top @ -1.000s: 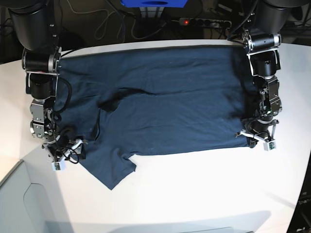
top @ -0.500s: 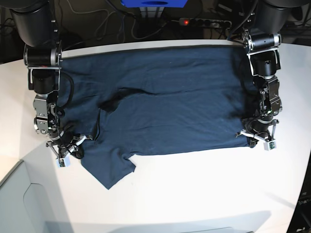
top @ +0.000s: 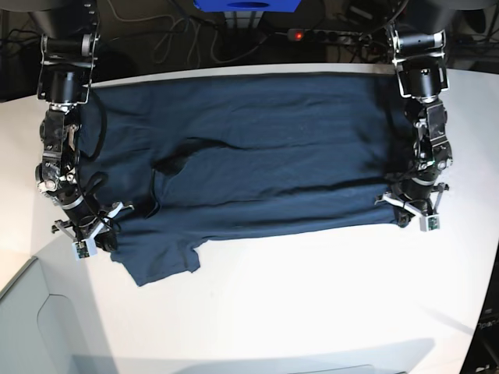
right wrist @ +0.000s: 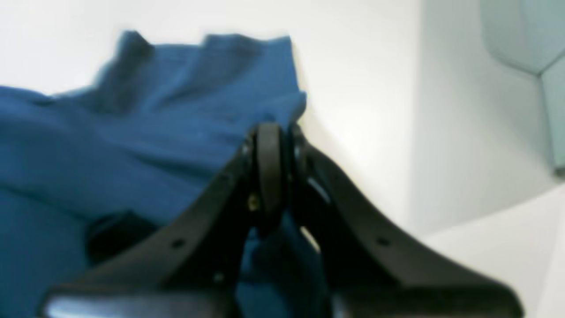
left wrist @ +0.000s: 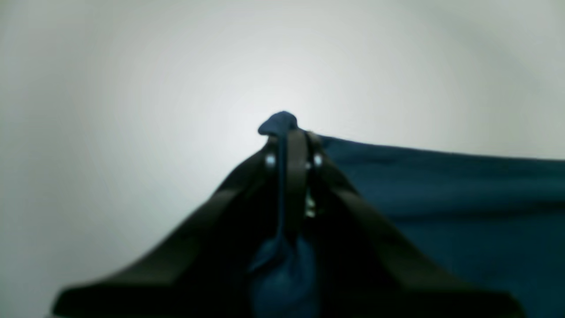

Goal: Fold the T-shirt properly
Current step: 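Lift the hem and fold it toward the collar edge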

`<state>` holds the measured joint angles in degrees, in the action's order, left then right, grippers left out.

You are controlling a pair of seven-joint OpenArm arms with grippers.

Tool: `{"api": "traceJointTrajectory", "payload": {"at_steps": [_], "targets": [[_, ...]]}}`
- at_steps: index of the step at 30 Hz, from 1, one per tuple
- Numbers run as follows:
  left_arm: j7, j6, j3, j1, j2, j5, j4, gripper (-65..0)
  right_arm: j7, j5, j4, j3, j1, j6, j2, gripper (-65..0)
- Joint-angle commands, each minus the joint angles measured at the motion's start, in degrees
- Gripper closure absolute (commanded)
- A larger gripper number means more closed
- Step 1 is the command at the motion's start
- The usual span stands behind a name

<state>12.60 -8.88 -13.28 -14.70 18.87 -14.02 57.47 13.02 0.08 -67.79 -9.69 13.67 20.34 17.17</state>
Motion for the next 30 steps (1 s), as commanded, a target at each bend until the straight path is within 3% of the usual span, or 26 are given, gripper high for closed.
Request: {"api": "traceJointTrajectory", "payload": {"at_steps": [1,6,13,30], "targets": [[-1.92,-0.13,-0.30,-0.47,1.04,-0.62,3.05,0.0,-1.19,0.23,-2.76,-1.78,-0.26,-0.25,1.07,-0.1],[-1.66,-0.39,-6.11,2.79,0.42,-0.62,9.91,0.0,-1.10,0.23,-8.21,-3.27,-3.78,-0.25,1.07,-0.1],[5.47,-0.57,-12.44,4.19,-1.34,-0.70,16.77,0.0,-1.19,0.32,-11.64,-5.82,-7.91,-0.25,0.99,-0.1],[5.47,-0.57,-13.40,9.82,-2.04,-0.70,20.02,0.0,-1.63,0.49,-12.25,-6.53,-12.13,-0.25,0.99,-0.1]]}}
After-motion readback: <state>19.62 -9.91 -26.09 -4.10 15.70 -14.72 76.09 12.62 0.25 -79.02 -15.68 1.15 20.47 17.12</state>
